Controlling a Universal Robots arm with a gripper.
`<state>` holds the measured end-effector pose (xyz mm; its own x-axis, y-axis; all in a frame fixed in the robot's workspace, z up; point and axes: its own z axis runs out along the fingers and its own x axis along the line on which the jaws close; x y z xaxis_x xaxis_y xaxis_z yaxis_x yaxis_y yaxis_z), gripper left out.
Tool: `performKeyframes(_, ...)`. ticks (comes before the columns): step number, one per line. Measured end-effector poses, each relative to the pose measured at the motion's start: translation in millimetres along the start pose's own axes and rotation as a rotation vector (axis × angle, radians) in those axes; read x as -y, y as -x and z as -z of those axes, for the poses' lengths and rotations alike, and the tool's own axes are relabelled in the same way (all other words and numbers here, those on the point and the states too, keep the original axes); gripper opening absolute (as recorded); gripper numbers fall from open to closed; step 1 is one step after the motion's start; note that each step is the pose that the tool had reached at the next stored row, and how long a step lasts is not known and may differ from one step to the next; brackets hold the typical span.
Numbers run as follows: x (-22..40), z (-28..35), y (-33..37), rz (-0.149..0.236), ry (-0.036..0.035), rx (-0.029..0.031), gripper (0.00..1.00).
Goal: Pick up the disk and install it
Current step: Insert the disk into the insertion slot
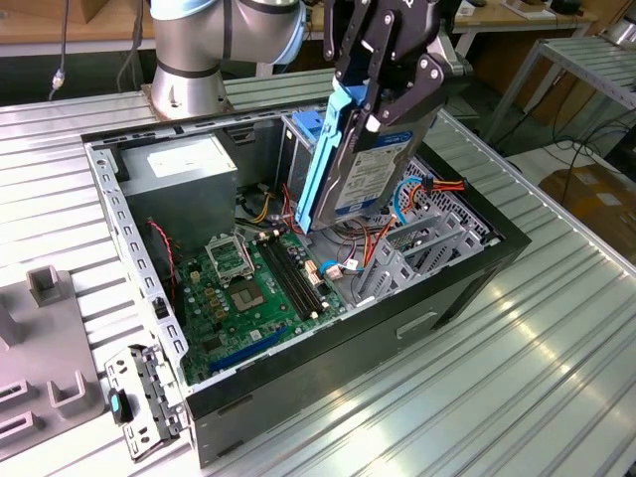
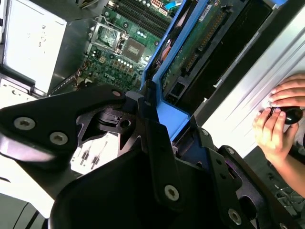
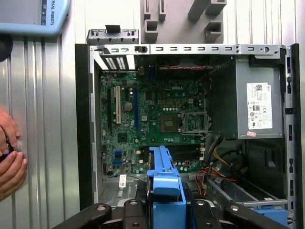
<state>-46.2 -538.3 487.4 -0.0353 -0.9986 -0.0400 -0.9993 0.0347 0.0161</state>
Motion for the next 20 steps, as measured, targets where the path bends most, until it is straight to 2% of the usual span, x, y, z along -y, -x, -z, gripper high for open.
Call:
performKeyframes(7, 16.1, -1.2, -1.3, 0.000, 0.0000, -0.0026, 0.37)
performKeyframes(11, 22.9, -2.0, -2.0, 0.000, -0.0001, -0.0040, 0.37)
performKeyframes(20, 25.6, -3.0, -8.1, 0.000, -0.0003, -0.0074, 0.37)
